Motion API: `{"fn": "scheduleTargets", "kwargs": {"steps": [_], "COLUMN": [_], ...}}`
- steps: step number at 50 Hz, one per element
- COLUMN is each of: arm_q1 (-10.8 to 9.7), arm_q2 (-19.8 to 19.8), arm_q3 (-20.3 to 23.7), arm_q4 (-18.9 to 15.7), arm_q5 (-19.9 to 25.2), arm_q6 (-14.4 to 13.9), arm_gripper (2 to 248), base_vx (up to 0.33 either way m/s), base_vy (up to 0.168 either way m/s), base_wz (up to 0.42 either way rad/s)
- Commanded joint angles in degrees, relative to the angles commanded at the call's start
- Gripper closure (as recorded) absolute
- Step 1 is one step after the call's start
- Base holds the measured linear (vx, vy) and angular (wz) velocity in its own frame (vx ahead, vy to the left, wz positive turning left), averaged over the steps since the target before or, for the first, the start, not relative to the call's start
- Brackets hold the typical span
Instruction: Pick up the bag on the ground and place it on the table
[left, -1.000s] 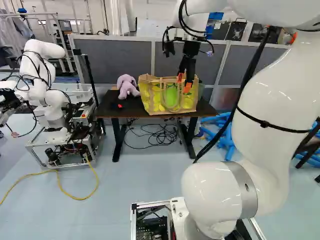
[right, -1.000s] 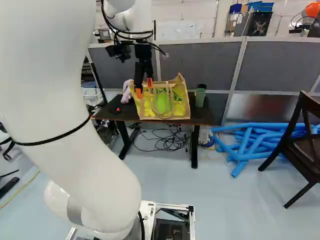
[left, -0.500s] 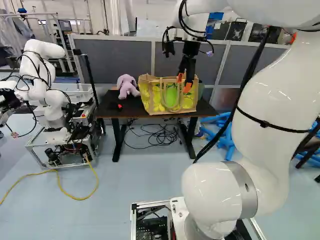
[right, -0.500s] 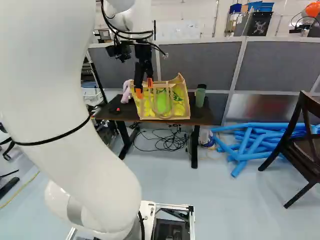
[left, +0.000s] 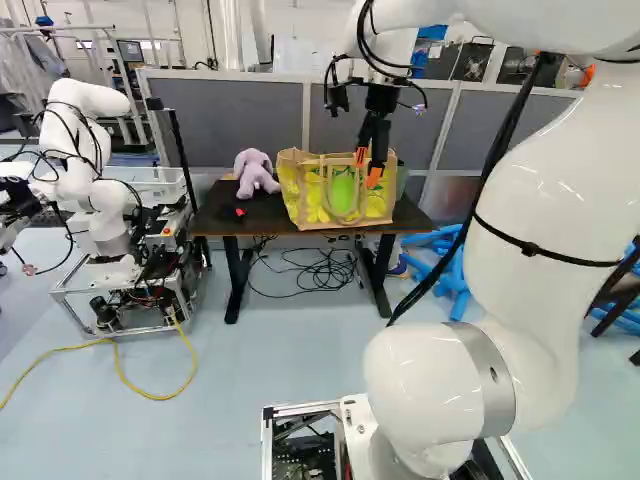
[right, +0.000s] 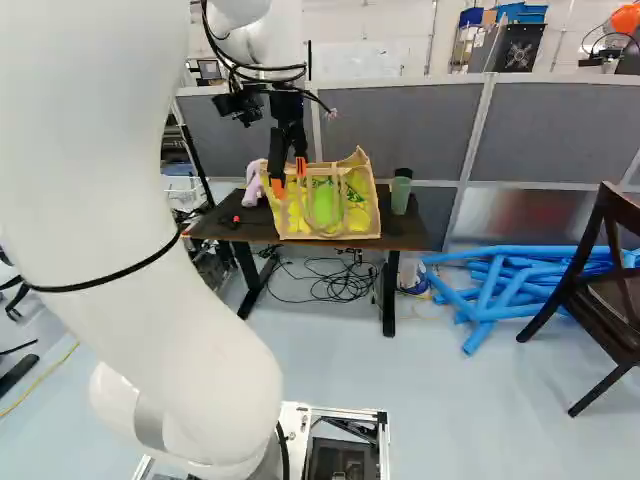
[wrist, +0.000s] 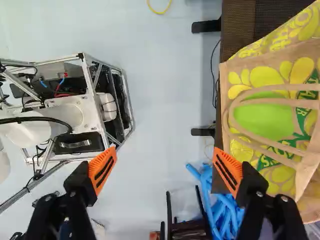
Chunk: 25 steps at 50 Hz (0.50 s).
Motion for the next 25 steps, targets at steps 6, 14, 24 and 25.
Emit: {"fn": "scheduleTargets", "kwargs": {"steps": [6, 14, 24, 25], "arm_q1": [0.04, 0.11, 0.22, 0.24], "arm_q2": [0.2, 0.52, 1.02, 1.08], "arm_q3": [0.68, 1.73, 3.41, 3.6], "arm_q4": [-0.05, -0.12, -0.24, -0.25], "arm_q5": [1.19, 3.03, 5.96, 6.29], "arm_q6": [0.89, 2.27, 4.46, 4.71], "arm_gripper": [3, 3, 3, 3], "base_vx": [0.0, 0.0, 0.0, 0.0], "base_vy": [0.0, 0.0, 0.0, 0.0], "base_wz": [0.0, 0.0, 0.0, 0.0]}}
